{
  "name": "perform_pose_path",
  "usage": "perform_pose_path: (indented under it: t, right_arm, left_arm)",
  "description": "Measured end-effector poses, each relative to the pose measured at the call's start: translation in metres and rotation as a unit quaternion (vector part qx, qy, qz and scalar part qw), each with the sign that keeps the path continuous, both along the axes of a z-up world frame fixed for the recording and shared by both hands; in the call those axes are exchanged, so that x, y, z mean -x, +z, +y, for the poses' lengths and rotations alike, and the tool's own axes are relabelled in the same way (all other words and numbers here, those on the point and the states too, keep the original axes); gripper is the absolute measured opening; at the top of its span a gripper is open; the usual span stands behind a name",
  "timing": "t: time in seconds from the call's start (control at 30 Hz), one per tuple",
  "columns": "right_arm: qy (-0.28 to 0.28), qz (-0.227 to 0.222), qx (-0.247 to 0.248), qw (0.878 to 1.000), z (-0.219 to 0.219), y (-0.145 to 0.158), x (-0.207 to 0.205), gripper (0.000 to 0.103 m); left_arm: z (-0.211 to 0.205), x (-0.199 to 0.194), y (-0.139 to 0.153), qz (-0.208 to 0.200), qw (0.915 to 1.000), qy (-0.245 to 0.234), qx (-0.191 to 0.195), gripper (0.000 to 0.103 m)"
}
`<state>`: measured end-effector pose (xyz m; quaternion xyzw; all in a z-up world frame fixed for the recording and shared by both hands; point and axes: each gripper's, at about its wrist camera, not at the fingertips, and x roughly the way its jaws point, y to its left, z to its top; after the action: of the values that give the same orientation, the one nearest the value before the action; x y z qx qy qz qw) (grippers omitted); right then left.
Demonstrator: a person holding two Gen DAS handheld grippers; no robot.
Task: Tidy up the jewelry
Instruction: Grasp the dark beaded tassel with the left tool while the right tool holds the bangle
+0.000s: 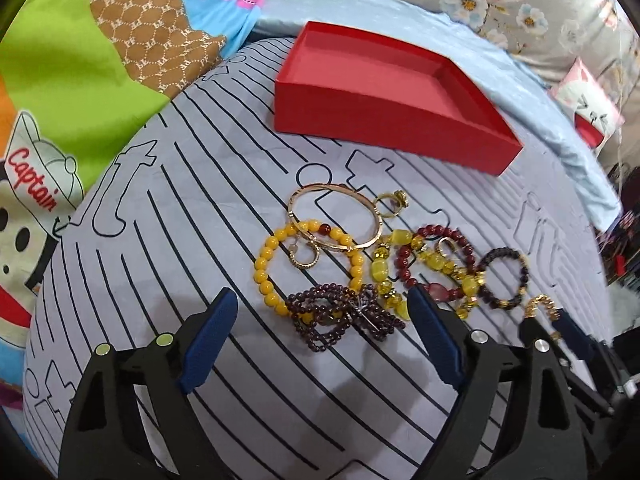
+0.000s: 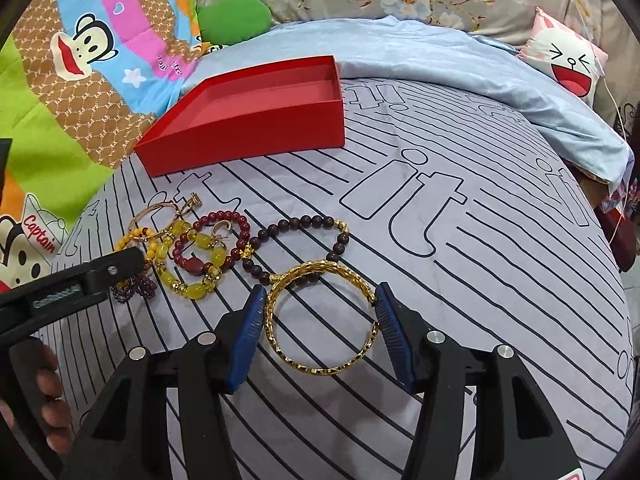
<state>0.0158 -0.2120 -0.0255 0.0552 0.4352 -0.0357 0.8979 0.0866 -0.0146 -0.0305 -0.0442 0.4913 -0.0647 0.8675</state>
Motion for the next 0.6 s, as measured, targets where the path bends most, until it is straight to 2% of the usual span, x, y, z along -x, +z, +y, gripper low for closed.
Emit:
perform_pose_path:
  t: [0.07,0.13,0.3,0.4,0.47,0.6]
  right_arm:
    - [0.001,0.002,0.0,1.0,0.0,-0.001,0.001,0.054]
    - [0.002,0.002,-0.001,1.0,0.0,-0.001,0.002,0.054]
    - [0.005,0.0,-0.004,1.0,0.003,0.0,0.003,0.054]
    - [0.007,-0.001,-0.005,1.0,0.004,0.0,0.005,0.054]
    - [0.008,-0.002,-0.004,1.0,0.005,0.002,0.006,0.054]
    - [0.008,-0.006,-0.004,1.0,0.007,0.004,0.009,0.054]
  left_arm:
    - [0.001,0.001,-0.006,0.011,0.9999,-0.001,-0.004,0.082]
    - [0.003,0.006,-0.006,0.005,0.9999,-0.001,-0.009,0.082]
    - [0.011,0.017,-0.004,-0.002,0.9997,-0.016,-0.02,0.063]
    - [0.015,0.02,-0.003,0.001,0.9997,-0.023,-0.008,0.053]
    - [0.014,0.021,-0.001,0.004,0.9994,-0.034,0.005,0.042]
    - [0.008,0.026,-0.001,0.006,0.9987,-0.05,0.012,0.031]
